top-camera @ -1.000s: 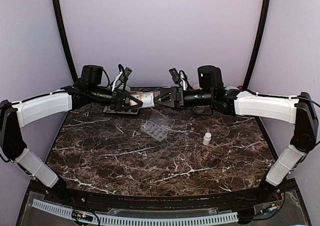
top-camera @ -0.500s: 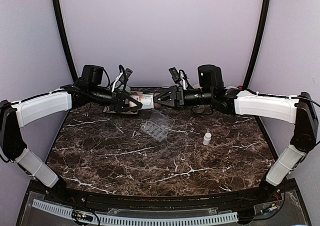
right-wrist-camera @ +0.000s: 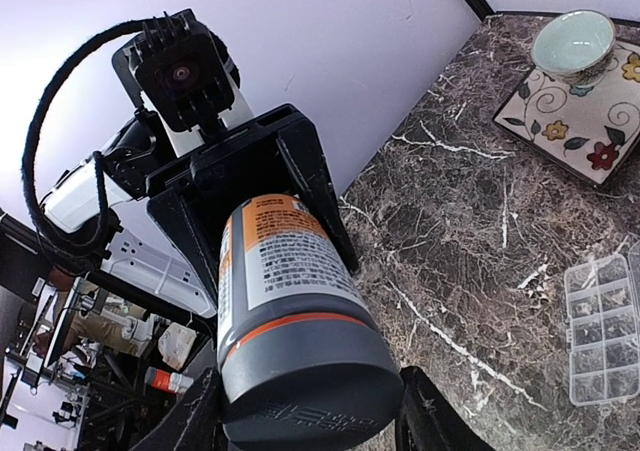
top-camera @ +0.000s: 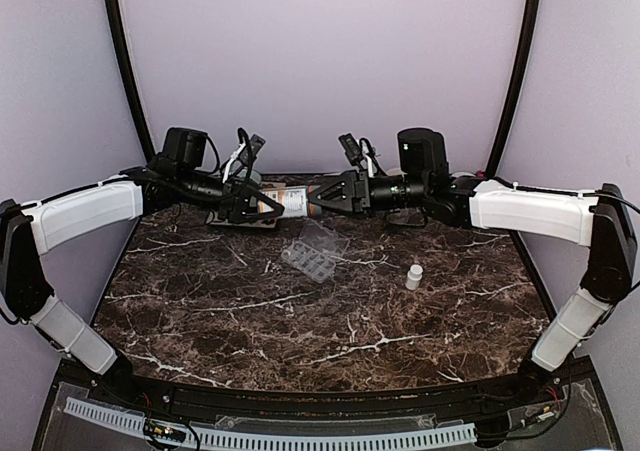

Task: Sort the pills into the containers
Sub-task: Unscrew the lid of the pill bottle.

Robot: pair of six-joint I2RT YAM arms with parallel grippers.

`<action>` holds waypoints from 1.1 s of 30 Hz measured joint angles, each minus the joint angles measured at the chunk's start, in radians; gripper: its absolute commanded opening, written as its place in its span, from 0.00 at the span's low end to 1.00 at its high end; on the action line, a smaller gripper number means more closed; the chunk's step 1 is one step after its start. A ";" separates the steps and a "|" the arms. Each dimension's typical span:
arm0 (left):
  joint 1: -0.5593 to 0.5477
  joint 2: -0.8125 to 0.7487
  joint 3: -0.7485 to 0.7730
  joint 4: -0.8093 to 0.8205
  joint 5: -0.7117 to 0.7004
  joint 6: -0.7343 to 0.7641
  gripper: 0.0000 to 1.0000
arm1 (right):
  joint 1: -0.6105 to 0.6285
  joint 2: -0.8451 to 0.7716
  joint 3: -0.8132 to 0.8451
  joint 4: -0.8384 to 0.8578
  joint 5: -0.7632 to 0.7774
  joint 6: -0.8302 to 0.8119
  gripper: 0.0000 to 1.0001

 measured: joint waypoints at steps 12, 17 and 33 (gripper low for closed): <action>0.005 0.026 0.050 -0.011 0.080 -0.062 0.00 | 0.022 -0.067 0.000 -0.074 0.058 -0.202 0.12; 0.005 0.035 0.074 -0.007 0.156 -0.109 0.00 | 0.075 -0.130 0.000 -0.134 0.183 -0.372 0.12; 0.021 0.095 0.098 -0.036 0.278 -0.164 0.00 | 0.247 -0.195 -0.107 -0.105 0.641 -0.774 0.12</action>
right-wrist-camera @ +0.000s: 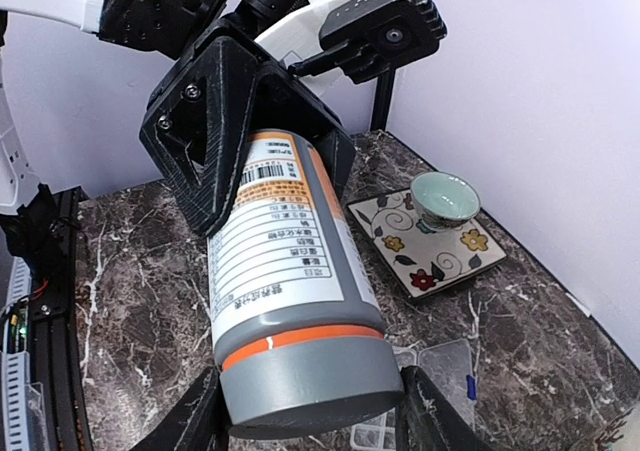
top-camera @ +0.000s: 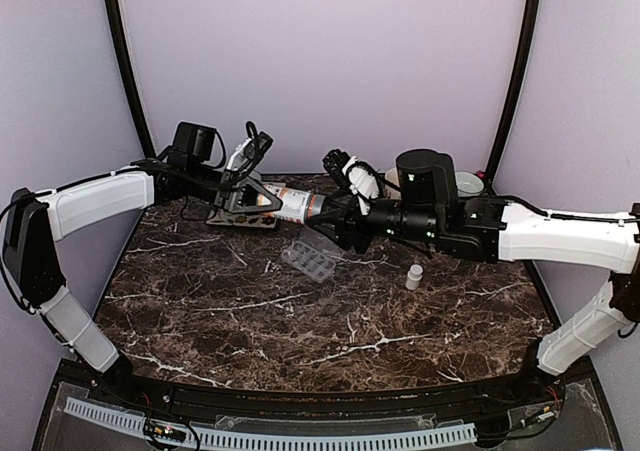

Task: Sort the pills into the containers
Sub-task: Unscrew the lid of the pill bottle.

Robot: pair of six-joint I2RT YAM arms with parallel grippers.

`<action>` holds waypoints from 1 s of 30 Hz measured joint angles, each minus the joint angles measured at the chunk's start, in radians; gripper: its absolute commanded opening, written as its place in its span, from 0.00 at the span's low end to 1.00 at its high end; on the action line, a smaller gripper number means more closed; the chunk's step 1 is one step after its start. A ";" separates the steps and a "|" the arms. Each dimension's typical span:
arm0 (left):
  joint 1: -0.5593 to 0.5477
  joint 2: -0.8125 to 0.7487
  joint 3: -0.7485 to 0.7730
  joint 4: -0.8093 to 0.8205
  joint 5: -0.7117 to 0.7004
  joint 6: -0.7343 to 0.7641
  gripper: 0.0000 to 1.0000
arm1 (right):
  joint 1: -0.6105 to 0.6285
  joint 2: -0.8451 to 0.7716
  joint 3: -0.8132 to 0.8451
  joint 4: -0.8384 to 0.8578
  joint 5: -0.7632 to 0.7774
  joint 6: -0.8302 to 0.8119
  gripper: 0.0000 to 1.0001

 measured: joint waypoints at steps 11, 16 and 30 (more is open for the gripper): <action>0.000 0.002 0.000 -0.034 -0.006 0.048 0.00 | 0.018 0.000 -0.023 0.034 0.051 -0.081 0.68; 0.000 0.002 0.010 -0.075 0.005 0.087 0.00 | 0.010 0.000 -0.023 -0.020 0.064 -0.069 0.88; 0.000 0.002 0.016 -0.079 -0.049 0.123 0.00 | -0.003 -0.077 -0.050 -0.077 0.035 0.034 0.88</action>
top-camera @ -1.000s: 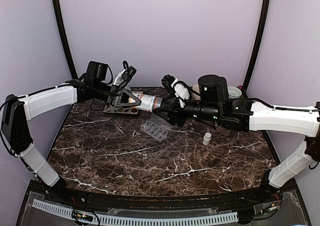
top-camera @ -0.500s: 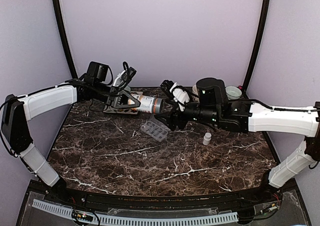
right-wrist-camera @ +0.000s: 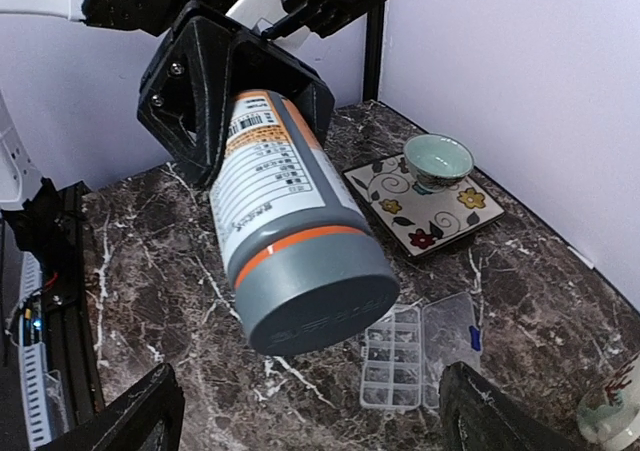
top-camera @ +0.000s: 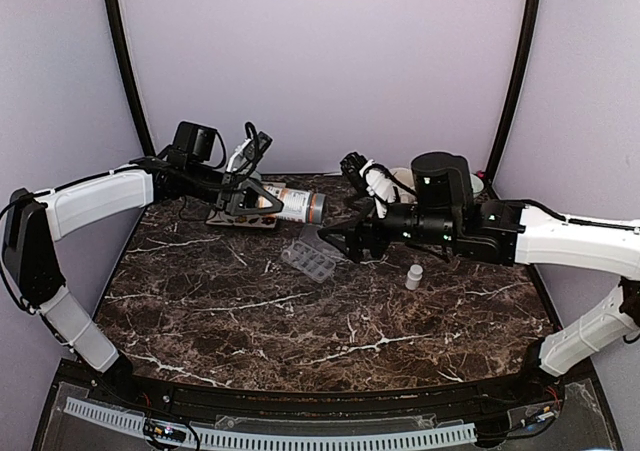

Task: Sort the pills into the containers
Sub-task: Unscrew the lid of the pill bottle.

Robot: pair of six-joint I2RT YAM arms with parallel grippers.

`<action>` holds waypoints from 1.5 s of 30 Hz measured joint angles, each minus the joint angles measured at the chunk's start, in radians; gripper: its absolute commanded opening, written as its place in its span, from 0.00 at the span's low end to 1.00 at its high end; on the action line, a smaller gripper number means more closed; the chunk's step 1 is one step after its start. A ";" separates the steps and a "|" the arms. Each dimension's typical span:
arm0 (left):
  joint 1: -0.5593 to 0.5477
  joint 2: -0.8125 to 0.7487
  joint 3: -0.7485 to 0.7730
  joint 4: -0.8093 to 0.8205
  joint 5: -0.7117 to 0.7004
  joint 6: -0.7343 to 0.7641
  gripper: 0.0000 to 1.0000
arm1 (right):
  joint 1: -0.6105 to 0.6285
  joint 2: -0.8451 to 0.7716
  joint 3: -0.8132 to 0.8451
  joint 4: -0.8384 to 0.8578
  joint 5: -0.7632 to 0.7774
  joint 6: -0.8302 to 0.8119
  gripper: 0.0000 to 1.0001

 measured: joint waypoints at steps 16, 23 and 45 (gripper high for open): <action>0.000 -0.061 -0.127 0.254 -0.112 -0.061 0.00 | -0.214 0.032 -0.081 0.319 -0.406 0.722 0.81; 0.000 -0.063 -0.136 0.304 -0.110 -0.072 0.00 | -0.217 0.140 -0.082 0.455 -0.520 0.957 0.80; 0.000 -0.063 -0.136 0.306 -0.087 -0.066 0.00 | -0.220 0.224 -0.044 0.568 -0.610 1.097 0.46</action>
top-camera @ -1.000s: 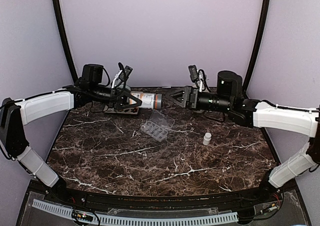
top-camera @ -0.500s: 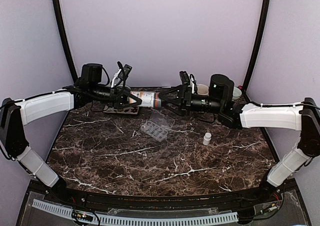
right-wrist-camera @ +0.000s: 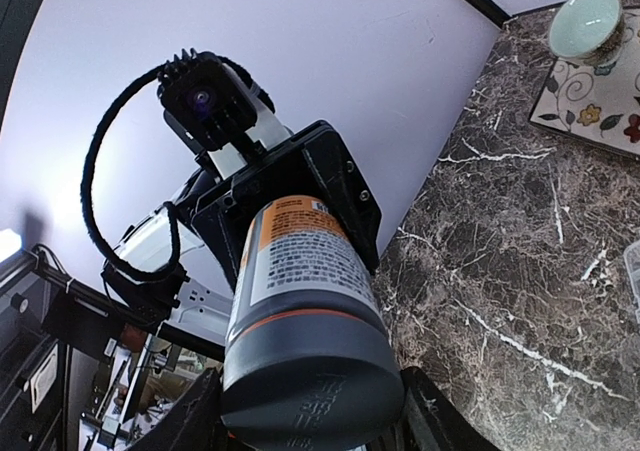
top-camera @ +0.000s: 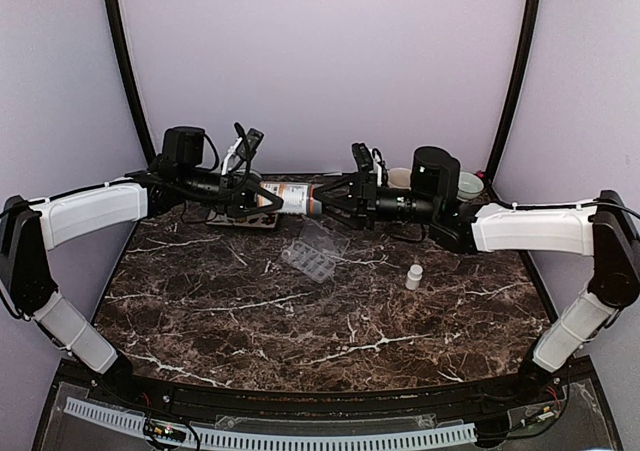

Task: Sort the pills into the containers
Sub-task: Unscrew the lid of the pill bottle.

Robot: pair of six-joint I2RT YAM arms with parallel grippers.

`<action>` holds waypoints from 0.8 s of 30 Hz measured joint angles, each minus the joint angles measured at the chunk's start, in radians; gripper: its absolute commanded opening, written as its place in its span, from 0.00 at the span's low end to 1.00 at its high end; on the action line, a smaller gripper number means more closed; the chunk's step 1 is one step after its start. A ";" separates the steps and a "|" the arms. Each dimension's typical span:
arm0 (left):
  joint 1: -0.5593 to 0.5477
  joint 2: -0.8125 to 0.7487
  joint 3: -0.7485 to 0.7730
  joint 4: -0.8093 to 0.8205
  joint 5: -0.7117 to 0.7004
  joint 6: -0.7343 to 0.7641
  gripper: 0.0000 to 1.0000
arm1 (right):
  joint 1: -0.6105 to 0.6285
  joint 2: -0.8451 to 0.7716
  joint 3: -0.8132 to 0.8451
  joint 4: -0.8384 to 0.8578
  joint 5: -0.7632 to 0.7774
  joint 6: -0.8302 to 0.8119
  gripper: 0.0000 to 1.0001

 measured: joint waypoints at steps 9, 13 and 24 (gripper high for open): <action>0.004 0.000 0.007 -0.034 0.004 0.019 0.00 | -0.003 0.013 0.039 -0.063 -0.029 -0.074 0.17; 0.009 0.002 0.034 -0.081 0.013 0.024 0.00 | -0.003 0.011 0.078 -0.143 -0.033 -0.223 0.17; 0.010 0.069 0.100 -0.143 0.119 -0.011 0.00 | 0.063 -0.074 0.105 -0.374 0.160 -0.806 0.20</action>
